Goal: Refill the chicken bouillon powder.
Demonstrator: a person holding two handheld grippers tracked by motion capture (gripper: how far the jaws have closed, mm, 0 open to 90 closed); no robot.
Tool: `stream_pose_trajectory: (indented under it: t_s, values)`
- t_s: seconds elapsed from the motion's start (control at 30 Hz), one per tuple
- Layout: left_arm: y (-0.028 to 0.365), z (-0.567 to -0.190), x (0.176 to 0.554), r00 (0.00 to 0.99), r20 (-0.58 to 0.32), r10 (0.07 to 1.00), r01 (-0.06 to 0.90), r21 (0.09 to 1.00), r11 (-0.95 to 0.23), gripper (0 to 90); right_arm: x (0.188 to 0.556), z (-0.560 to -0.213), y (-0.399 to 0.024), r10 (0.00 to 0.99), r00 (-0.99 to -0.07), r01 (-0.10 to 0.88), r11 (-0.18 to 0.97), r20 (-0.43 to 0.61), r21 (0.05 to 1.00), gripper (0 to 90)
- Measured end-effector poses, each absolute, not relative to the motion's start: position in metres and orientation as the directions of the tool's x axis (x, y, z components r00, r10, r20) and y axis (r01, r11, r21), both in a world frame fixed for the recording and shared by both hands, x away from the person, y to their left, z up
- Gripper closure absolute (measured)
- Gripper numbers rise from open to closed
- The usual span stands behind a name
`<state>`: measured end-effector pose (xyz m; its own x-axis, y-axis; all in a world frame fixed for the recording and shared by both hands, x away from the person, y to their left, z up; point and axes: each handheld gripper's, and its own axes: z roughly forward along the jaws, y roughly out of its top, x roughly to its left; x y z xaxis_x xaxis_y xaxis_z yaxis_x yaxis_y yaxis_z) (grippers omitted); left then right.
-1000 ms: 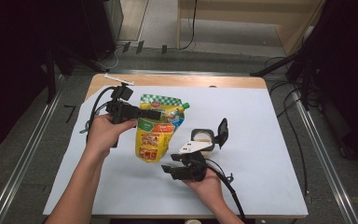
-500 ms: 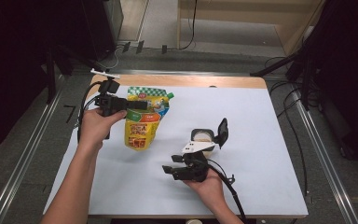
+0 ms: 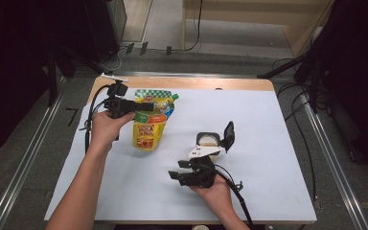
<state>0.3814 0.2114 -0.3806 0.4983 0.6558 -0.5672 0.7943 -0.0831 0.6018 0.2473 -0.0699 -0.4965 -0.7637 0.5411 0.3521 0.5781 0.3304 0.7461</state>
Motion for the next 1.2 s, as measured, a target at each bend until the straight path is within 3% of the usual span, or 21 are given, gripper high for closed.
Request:
stream_pose_trajectory:
  t_s: [0.87,1.2]
  values:
    - [0.227,-0.381,0.358,0.529,-0.522,0.669,0.766,0.634,-0.111,84.7,0.251,-0.490,-0.060,0.507,-0.796,0.543,0.358,0.329,0.760,45.6]
    - [0.230,-0.376,0.343,0.565,-0.478,0.672,0.739,0.656,-0.155,76.0,0.255,-0.486,-0.059,0.501,-0.803,0.531,0.357,0.322,0.768,45.5]
